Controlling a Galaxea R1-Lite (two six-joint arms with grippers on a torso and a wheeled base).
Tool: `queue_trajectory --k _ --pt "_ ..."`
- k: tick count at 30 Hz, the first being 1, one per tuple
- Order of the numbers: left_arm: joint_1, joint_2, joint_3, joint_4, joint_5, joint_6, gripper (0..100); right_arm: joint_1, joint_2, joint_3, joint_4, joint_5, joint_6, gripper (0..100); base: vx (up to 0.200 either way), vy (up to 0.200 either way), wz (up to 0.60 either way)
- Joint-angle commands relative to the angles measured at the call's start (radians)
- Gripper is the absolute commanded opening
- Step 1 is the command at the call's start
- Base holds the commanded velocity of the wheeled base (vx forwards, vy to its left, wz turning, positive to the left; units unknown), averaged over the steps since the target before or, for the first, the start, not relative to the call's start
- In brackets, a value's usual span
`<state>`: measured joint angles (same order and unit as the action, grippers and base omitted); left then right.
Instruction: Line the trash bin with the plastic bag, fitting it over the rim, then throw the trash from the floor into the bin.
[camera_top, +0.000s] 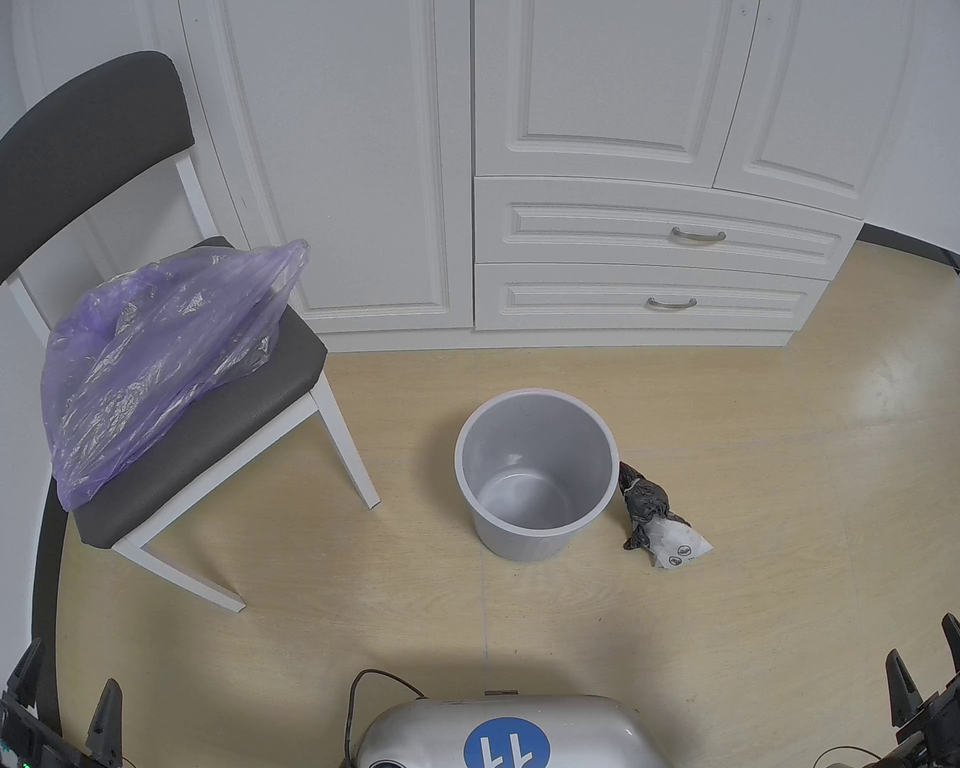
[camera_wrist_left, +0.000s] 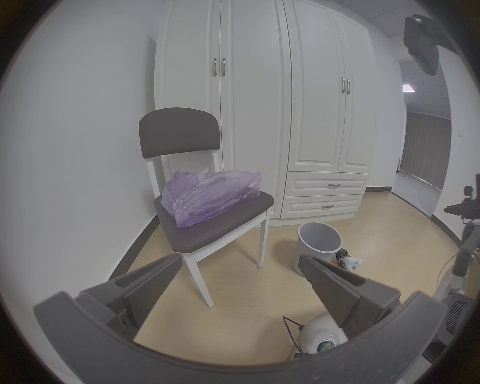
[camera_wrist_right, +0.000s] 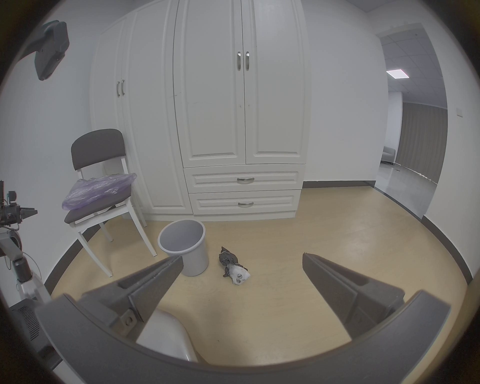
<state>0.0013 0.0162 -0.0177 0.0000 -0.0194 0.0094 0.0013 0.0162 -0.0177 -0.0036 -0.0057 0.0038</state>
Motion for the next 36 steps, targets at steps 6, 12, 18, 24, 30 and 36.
queue_trajectory --k 6,12,18,24,30,36 --pt "0.000 -0.015 0.016 0.000 0.001 0.000 100 0.000 -0.016 0.018 0.001 0.000 -0.005 100 0.000 0.000 0.00" --pt "0.000 -0.015 0.018 0.000 -0.001 0.004 100 -0.001 -0.016 0.018 0.001 -0.002 -0.010 100 0.000 0.000 0.00" --pt "0.000 -0.015 0.018 0.000 0.004 0.000 100 -0.001 -0.016 0.018 0.001 0.000 -0.015 100 0.000 0.000 0.00" --pt "0.002 -0.015 0.016 0.000 0.002 0.004 100 -0.001 -0.016 0.018 -0.001 0.001 -0.007 100 0.000 0.000 0.00" --pt "0.000 -0.016 0.018 0.000 -0.001 0.008 100 0.000 -0.016 0.018 -0.001 0.000 0.002 100 0.000 0.000 0.00" --pt "0.002 -0.016 0.018 0.000 0.002 -0.002 100 0.000 -0.016 0.018 -0.001 0.000 0.002 100 0.000 0.000 0.00"
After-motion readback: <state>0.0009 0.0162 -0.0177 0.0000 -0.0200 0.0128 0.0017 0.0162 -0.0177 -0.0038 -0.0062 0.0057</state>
